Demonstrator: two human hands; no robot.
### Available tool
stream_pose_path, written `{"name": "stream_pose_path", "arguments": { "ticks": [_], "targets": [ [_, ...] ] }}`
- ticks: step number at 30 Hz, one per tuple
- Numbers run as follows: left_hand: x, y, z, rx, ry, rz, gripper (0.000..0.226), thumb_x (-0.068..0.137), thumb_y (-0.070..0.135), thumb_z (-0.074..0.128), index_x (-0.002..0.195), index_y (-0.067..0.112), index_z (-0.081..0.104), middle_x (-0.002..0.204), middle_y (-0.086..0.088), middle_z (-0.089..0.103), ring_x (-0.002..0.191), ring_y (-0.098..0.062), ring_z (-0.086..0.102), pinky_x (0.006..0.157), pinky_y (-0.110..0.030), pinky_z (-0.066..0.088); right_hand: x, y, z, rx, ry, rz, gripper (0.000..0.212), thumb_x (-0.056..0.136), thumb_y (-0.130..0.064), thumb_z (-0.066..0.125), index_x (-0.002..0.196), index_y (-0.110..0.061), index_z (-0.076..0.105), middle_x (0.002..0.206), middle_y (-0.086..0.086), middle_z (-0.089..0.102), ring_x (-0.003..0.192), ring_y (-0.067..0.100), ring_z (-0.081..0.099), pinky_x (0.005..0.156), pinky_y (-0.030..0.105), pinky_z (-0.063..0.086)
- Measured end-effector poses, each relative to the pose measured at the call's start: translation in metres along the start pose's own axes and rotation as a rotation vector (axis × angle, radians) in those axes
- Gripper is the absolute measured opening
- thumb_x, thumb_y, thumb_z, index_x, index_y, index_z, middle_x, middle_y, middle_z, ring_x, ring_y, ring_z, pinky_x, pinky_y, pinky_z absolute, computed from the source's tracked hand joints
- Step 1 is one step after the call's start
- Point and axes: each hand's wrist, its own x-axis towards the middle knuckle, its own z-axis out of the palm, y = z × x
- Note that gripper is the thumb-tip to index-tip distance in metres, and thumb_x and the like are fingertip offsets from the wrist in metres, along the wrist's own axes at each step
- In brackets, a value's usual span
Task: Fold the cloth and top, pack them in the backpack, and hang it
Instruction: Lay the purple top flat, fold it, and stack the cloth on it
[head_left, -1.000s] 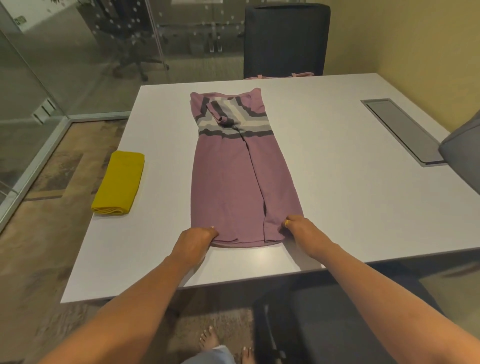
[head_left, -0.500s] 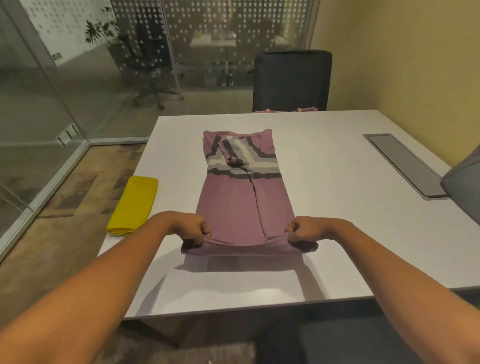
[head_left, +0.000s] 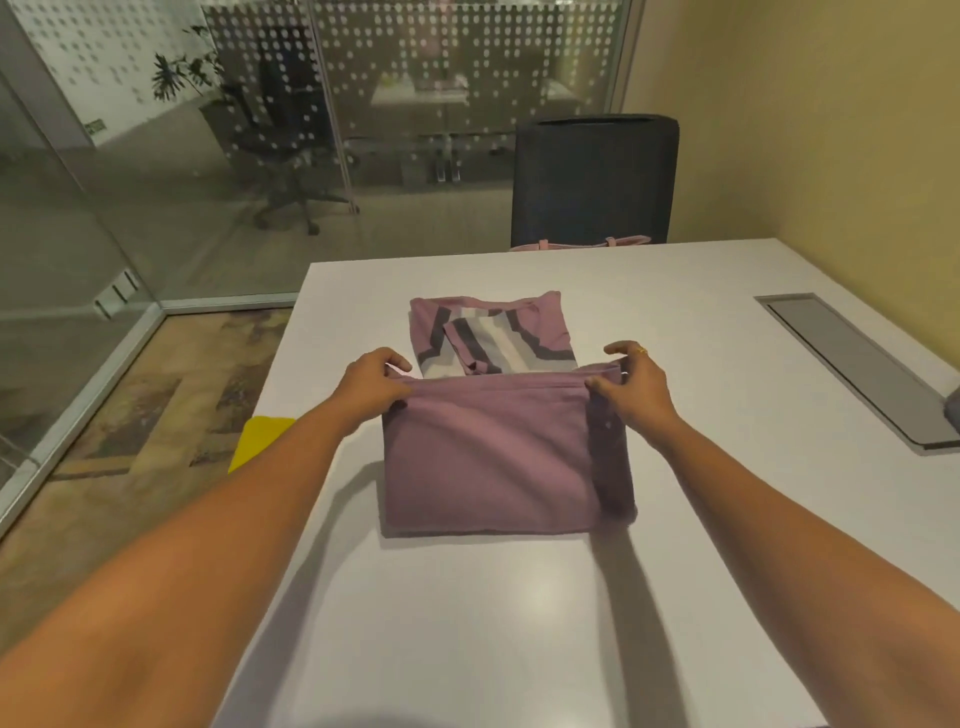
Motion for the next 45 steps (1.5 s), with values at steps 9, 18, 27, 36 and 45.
{"name": "stream_pose_path", "arguments": {
  "ticks": [9,18,27,36,45],
  "targets": [
    [0.067,-0.009,0.013,-0.287,0.156,0.029,0.021,0.084,-0.001,0.053,0.097,0.015,0.056,0.111,-0.013,0.062,0.101,-0.028,0.059,0.078,-0.03,0.047,0.054,0.0,0.031,0.076,0.126,0.064,0.034,0.09,-0.014,0.06,0.122,-0.008,0.051,0.129,0.011,0.052,0.117,0.025,0.049,0.083,0.019,0.037],
    [0.102,-0.035,0.049,-0.32,0.115,-0.32,0.058,0.091,0.008,0.053,0.141,0.014,0.026,0.14,-0.014,0.041,0.122,-0.029,0.046,0.097,-0.034,0.039,0.081,0.046,0.057,0.022,-0.121,0.289,0.059,0.092,-0.033,0.055,0.14,-0.009,0.029,0.138,0.015,0.045,0.124,0.033,0.046,0.1,0.037,0.039],
    [0.086,-0.061,0.08,-0.253,0.2,-0.509,0.039,0.091,0.027,0.059,0.12,0.001,0.057,0.121,-0.019,0.06,0.105,-0.035,0.057,0.092,-0.037,0.046,0.063,0.077,0.076,-0.158,-0.031,0.374,0.044,0.094,-0.03,0.052,0.126,-0.001,0.048,0.127,0.017,0.057,0.114,0.034,0.054,0.094,0.036,0.043],
    [0.094,-0.042,0.081,-0.507,0.279,-0.192,0.033,0.096,0.01,0.047,0.128,0.015,0.054,0.125,-0.009,0.056,0.11,-0.025,0.053,0.096,-0.034,0.045,0.066,0.075,0.067,-0.002,0.102,0.168,0.029,0.098,-0.02,0.044,0.12,-0.005,0.054,0.119,0.014,0.06,0.107,0.028,0.056,0.085,0.028,0.04],
    [0.066,-0.067,0.11,0.294,0.313,0.103,0.045,0.098,0.024,0.04,0.141,0.011,0.036,0.153,-0.01,0.027,0.142,-0.027,0.023,0.117,-0.04,0.017,0.052,0.094,0.07,-0.356,0.1,-0.055,0.029,0.095,-0.019,0.046,0.121,-0.009,0.055,0.125,0.009,0.056,0.11,0.026,0.055,0.095,0.036,0.042]
  ]
}}
